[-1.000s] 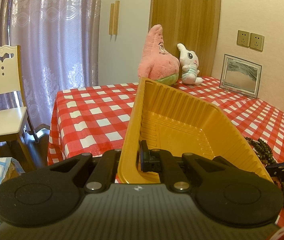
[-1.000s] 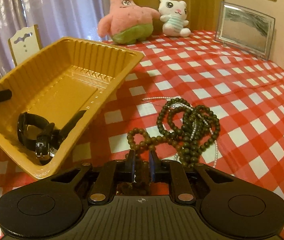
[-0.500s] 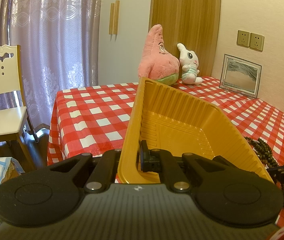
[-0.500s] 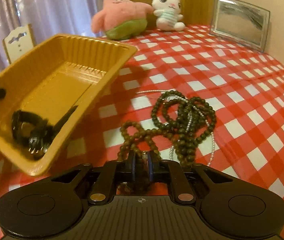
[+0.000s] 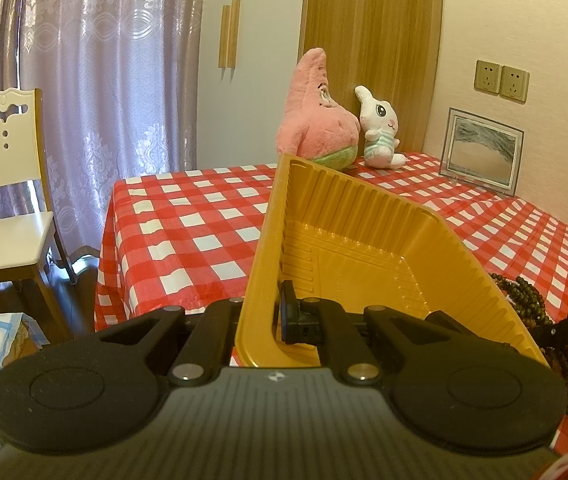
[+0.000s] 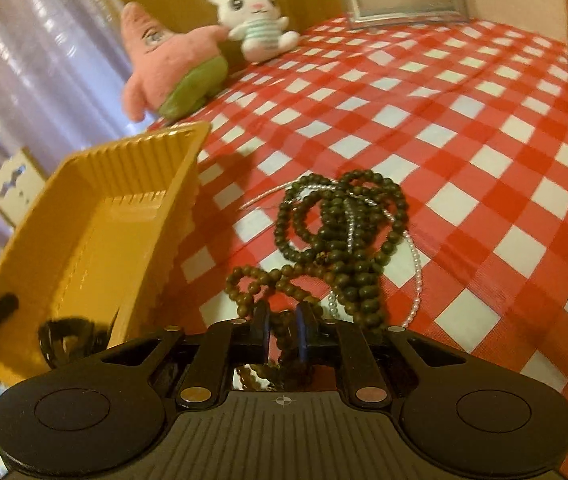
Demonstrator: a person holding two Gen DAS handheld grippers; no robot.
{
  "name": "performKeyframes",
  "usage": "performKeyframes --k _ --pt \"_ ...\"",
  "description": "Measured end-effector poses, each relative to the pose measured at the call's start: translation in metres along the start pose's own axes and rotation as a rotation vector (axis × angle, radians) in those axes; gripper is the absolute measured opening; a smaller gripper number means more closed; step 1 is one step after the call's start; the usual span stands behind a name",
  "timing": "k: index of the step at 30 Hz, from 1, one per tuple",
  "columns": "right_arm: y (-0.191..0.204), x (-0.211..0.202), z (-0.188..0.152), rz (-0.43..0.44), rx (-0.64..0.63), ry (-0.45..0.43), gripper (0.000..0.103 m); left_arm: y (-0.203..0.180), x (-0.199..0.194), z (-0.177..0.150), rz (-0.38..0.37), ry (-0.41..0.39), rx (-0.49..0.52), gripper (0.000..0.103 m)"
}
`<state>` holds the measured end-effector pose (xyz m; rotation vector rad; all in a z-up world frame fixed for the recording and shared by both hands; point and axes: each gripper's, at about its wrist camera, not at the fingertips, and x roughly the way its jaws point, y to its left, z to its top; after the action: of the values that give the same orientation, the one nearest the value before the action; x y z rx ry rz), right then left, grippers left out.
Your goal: Organize jewelry
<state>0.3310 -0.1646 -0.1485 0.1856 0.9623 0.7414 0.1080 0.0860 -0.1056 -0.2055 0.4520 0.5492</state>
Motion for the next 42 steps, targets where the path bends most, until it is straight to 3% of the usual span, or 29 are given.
performKeyframes --k 6,8,9,15,17,26,30,34,38,42 --pt "-0.003 -0.001 0.003 -0.003 0.08 -0.016 0.013 0.001 0.001 -0.001 -0.001 0.0 0.0 0.005" --pt "-0.013 -0.001 0.004 0.025 0.193 -0.021 0.012 0.001 0.001 -0.001 -0.001 0.0 0.0 0.005" --pt "-0.011 -0.001 0.004 0.009 0.171 -0.023 0.012 0.001 0.0 -0.002 -0.002 0.001 0.0 0.005" --pt "0.04 0.007 -0.011 -0.175 -0.28 -0.038 0.013 0.001 0.001 -0.001 -0.001 -0.001 -0.003 0.005" --pt "0.051 0.01 -0.023 -0.222 -0.376 -0.051 0.013 0.001 0.0 -0.002 -0.003 0.0 -0.002 0.005" --pt "0.057 0.011 -0.027 -0.24 -0.459 -0.044 0.01 0.0 0.0 -0.001 0.0 0.002 -0.004 0.005" --pt "0.068 -0.008 -0.019 -0.166 -0.448 -0.093 0.01 0.0 0.001 0.0 0.0 0.002 -0.004 0.005" --pt "0.087 -0.031 -0.004 0.017 -0.365 -0.125 0.01 0.001 0.001 0.001 0.0 0.003 -0.004 0.005" --pt "0.103 -0.027 0.003 0.163 -0.279 -0.071 0.01 0.001 0.0 0.002 -0.001 0.002 -0.005 0.005" --pt "0.117 -0.005 0.003 0.195 -0.27 -0.016 0.01 0.001 0.001 0.002 -0.001 0.002 -0.003 0.005"
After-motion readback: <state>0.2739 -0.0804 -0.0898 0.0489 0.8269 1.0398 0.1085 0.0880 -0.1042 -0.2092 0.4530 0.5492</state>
